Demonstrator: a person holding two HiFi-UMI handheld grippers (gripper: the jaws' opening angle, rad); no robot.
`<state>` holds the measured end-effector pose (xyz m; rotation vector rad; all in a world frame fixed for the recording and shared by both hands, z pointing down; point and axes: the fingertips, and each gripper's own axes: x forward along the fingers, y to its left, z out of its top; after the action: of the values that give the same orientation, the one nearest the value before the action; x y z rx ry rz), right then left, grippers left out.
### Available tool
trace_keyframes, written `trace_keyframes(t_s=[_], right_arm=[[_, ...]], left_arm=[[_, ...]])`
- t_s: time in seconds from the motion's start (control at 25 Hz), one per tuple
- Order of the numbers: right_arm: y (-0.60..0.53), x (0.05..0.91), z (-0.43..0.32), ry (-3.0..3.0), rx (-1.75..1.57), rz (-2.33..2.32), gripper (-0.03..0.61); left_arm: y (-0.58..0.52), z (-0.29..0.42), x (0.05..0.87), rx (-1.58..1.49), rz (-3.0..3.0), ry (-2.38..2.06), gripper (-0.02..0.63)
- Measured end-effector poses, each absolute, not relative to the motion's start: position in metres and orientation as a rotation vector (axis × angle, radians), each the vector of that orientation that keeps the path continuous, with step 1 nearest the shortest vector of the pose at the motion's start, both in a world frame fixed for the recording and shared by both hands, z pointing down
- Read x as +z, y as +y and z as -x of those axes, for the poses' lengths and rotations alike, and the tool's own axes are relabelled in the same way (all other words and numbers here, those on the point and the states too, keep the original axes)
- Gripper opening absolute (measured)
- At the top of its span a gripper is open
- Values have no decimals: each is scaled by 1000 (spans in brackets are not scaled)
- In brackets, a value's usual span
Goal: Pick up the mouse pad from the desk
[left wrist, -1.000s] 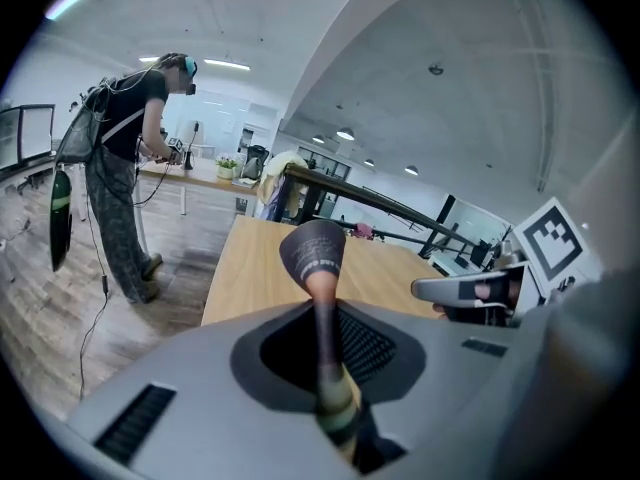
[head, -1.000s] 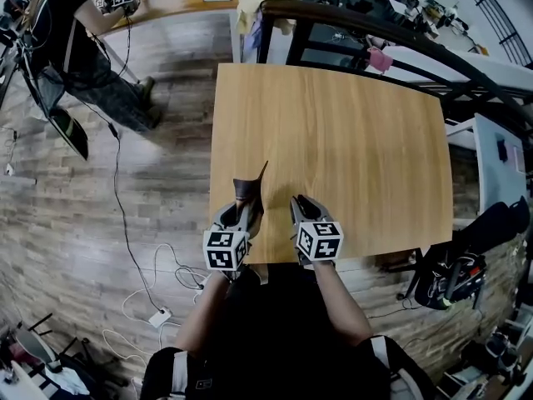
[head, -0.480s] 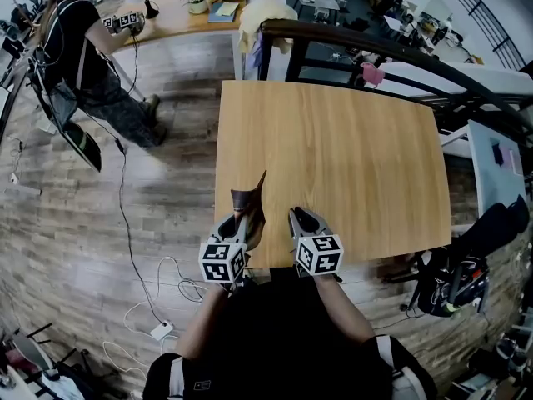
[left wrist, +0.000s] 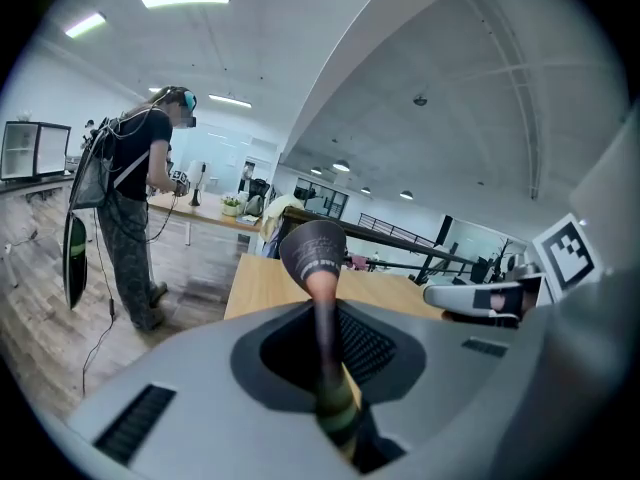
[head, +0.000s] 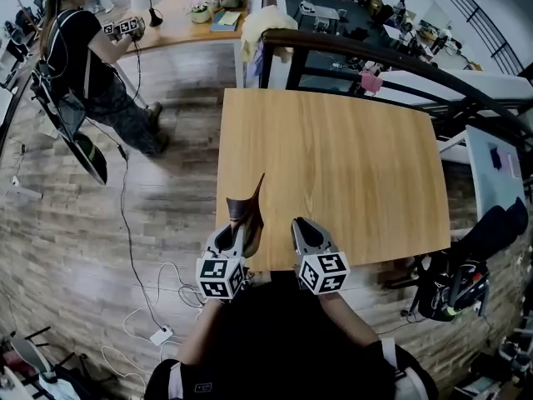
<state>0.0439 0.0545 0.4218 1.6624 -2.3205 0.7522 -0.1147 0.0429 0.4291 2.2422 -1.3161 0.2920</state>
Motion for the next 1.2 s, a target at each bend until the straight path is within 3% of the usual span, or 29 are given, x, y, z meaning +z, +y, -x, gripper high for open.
trace_keyframes(t_s=[1.2], right_arm=[[79,396,-51,-2376,636,-1756,31]], left_arm=[[67,105,398,224,-2334,-1370,58]])
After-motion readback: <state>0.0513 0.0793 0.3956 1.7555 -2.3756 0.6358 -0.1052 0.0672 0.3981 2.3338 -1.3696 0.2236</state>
